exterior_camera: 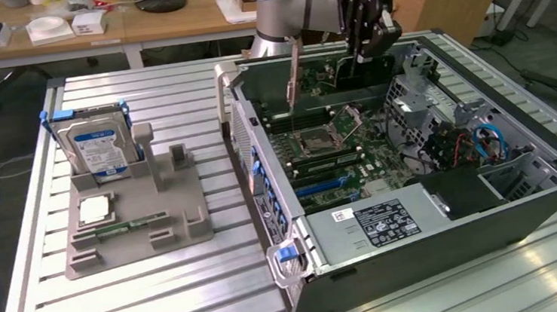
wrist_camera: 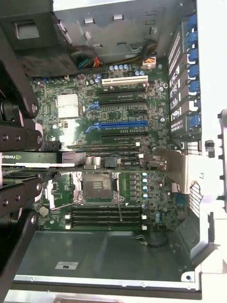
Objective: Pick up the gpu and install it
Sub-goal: 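Insert the gpu into the slot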
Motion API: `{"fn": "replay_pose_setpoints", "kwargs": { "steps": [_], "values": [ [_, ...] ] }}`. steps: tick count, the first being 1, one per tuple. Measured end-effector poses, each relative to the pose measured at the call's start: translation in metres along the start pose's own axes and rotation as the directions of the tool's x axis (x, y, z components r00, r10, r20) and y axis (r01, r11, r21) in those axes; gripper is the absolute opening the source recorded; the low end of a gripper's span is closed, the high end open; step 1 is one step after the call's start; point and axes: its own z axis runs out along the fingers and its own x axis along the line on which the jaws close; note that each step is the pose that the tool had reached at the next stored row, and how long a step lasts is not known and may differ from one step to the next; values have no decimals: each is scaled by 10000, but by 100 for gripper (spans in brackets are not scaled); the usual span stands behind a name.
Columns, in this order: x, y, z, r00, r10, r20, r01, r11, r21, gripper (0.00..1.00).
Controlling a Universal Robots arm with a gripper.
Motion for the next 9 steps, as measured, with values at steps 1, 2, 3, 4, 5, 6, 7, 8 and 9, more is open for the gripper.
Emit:
{"fn": "replay_pose_setpoints", "kwargs": {
  "steps": [1, 2, 3, 4, 5, 6, 7, 8, 9],
  "values": [
    [0, 1, 19, 10000, 0, 0, 0, 10000, 0, 26],
    [2, 2, 35, 10000, 2, 0, -2, 10000, 0, 26],
    [7, 3, 45, 10000, 2, 0, -2, 10000, 0, 26],
    [8, 4, 52, 10000, 3, -2, -3, 10000, 1, 26],
    [10, 3, 57, 10000, 1, -7, -1, 10000, 0, 26],
    [12, 3, 60, 10000, 0, -11, 0, 10000, 0, 26],
    [18, 2, 64, 10000, -1, -13, 1, 10000, 0, 26],
    [23, 2, 70, 10000, 4, -13, -4, 10000, 1, 26],
    [25, 3, 79, 10000, 12, -12, -12, 10000, 2, 26]
  ]
}}
